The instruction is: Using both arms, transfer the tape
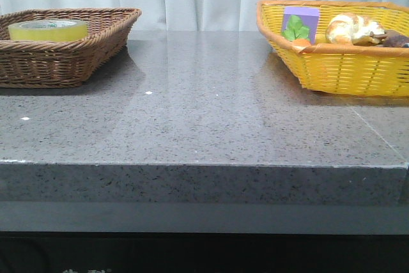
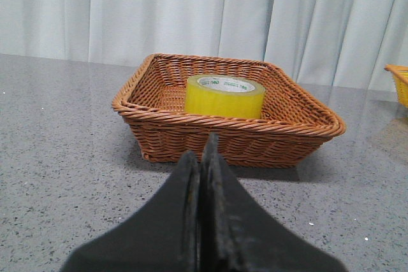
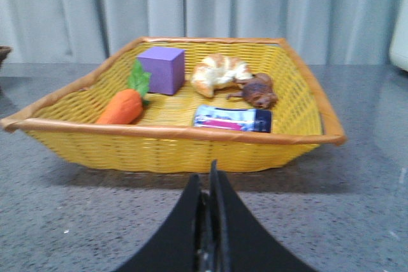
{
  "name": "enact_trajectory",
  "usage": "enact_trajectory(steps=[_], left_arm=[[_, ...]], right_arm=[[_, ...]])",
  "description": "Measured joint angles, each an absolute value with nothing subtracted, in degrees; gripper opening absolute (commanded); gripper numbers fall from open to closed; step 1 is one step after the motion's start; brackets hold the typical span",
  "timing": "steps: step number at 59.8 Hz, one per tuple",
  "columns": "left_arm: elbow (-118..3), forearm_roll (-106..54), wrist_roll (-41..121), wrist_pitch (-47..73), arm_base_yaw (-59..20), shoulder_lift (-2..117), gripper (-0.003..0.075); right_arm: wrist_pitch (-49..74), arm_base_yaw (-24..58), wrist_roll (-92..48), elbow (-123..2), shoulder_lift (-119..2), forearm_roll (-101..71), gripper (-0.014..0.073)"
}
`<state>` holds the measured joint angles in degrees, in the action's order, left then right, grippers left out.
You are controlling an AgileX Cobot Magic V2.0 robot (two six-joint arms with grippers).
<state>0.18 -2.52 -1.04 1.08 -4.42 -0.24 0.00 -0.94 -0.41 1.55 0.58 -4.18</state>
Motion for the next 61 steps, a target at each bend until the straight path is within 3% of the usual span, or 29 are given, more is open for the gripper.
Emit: enact_trajectory(steps=[61], left_arm=[[0.2, -2.5, -1.0, 1.1, -4.4, -0.2, -0.002]], right_arm=[[0.0, -2.4, 0.0, 1.5, 0.6, -4.7, -0.0069]])
